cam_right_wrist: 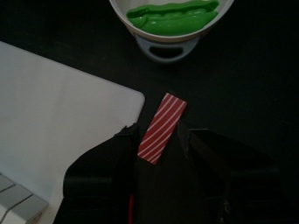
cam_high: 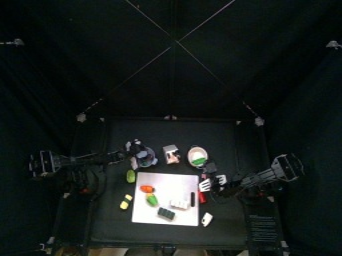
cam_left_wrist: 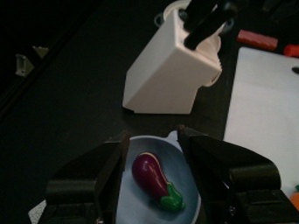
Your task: Grab peas
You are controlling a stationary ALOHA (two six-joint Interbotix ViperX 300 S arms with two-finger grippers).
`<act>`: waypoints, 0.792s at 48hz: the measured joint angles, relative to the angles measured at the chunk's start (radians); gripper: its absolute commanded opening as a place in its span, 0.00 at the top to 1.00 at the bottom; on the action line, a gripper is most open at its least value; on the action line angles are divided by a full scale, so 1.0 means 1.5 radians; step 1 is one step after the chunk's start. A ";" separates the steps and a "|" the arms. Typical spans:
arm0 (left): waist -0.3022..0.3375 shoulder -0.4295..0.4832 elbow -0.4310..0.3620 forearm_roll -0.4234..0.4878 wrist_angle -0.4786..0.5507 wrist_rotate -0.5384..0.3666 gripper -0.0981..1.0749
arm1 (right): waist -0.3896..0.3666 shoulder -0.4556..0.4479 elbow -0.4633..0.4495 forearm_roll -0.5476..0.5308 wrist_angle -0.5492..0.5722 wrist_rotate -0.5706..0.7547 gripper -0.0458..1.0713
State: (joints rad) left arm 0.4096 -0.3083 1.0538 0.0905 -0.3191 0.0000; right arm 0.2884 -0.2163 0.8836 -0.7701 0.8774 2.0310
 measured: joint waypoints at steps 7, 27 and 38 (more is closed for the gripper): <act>-0.013 -0.026 0.012 -0.011 -0.028 0.000 0.19 | -0.006 -0.014 0.000 -0.051 0.003 -0.025 0.26; -0.042 -0.044 0.013 -0.007 -0.076 0.004 0.19 | -0.146 -0.150 -0.043 -0.076 -0.015 -0.383 0.26; -0.040 -0.077 0.013 -0.001 -0.092 0.004 0.19 | -0.283 -0.178 -0.050 0.038 -0.108 -0.528 0.27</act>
State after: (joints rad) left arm 0.3497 -0.4234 1.0738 0.0890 -0.4571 0.0061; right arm -0.1365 -0.4832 0.8084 -0.7133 0.7148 1.2395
